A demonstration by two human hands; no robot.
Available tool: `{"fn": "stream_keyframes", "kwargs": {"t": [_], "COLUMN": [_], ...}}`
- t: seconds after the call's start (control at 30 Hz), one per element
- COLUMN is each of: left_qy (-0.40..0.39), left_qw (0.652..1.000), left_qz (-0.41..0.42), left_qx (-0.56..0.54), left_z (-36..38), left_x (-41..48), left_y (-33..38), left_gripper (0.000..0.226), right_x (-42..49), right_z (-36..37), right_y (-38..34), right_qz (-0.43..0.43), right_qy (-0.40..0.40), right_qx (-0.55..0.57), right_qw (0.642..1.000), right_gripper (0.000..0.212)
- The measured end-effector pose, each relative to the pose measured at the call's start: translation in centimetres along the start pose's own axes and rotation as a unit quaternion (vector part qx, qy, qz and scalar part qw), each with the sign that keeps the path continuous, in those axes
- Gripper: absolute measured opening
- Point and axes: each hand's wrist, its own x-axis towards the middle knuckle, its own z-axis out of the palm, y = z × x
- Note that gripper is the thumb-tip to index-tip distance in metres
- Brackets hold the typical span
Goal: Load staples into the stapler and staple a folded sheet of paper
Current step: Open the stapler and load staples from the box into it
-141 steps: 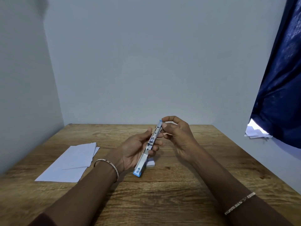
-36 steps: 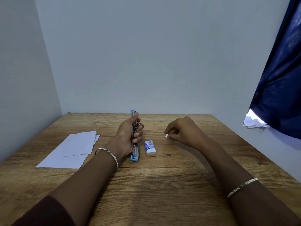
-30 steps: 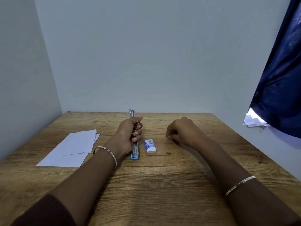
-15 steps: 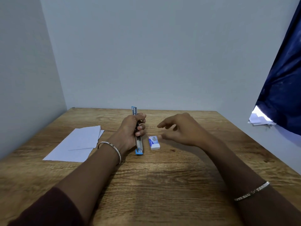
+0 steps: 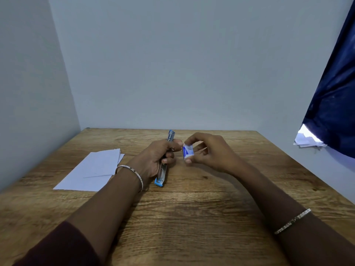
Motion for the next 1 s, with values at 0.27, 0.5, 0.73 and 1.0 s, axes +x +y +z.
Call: {"fn": "stream_keyframes", "kwargs": {"t": [0.27,0.5,0.73,1.0], "left_qy": [-0.028,-0.003,0.066,0.096], "left_qw": [0.993,0.977,0.977,0.986], "left_qz": [0.092,0.165,0.172,0.124], "left_qx": [0.066,0.137,0.111,0.061], "left_z": [0.0,0.1,0.2,0.2], "left_x": [0.0,0.0,0.0,0.4], "left_y": [-0.3,-0.6,-0.6,-0.4], "left_gripper": [0.030,0.025,0.013,0.016], "right_x": [0.2,0.3,0.1,0.2], "right_z": [-0.4,-0.3,0.7,1.5], "right_y": [0.1,0.4,0.2,0.2], "right_qz": [-0.001,-0.014,-0.038,-0.008], "right_qy": [0.036,0.048,0.048,0.083], "right_qx": [0.068,0.070,0.024,0.004], "right_qw": [0.997,0.996,0.998,0.997], "right_gripper": [0.035,0.035,0.027,0.022]}}
